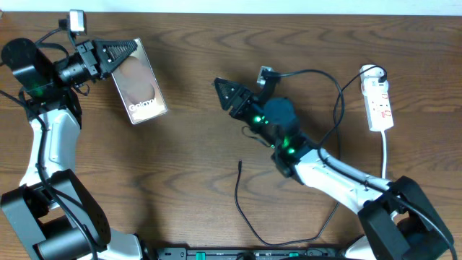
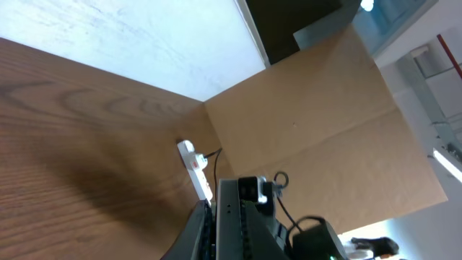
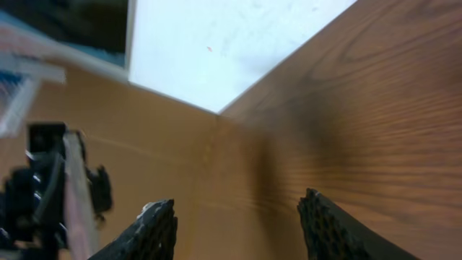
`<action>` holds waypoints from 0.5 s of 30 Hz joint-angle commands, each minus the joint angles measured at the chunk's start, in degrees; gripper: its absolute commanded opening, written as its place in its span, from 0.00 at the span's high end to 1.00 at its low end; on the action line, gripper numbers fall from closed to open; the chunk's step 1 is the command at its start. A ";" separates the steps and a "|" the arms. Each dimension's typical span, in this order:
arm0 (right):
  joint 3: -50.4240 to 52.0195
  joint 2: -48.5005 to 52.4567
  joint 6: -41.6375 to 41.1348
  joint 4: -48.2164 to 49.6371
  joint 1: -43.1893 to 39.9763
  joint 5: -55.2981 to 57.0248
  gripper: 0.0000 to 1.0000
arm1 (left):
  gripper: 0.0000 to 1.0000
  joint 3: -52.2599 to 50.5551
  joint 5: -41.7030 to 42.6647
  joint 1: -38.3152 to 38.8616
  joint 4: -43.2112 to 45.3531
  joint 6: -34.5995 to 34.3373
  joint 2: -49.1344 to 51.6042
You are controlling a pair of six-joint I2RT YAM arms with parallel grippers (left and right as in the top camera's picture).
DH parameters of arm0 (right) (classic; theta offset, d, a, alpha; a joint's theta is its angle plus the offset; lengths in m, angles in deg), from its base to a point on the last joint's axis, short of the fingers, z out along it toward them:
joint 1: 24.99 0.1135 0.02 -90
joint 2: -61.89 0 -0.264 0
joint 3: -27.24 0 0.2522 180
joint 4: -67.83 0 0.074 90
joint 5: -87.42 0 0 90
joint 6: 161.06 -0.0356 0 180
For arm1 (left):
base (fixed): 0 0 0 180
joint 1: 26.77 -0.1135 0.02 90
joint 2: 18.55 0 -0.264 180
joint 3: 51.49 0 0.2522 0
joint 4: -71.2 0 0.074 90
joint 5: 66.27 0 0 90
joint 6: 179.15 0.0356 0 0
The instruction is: Plug charger to phone and switch on socket
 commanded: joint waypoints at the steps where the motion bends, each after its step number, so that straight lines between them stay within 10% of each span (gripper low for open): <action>1: -0.98 -0.85 7.67 -1.55 -3.52 -10.01 0.48 | 0.92 0.50 2.64 -0.20 0.50 1.84 -0.74; 15: -24.46 -0.85 27.54 -52.33 -7.87 -14.32 0.42 | 0.92 0.50 2.62 -0.20 0.50 6.29 -0.74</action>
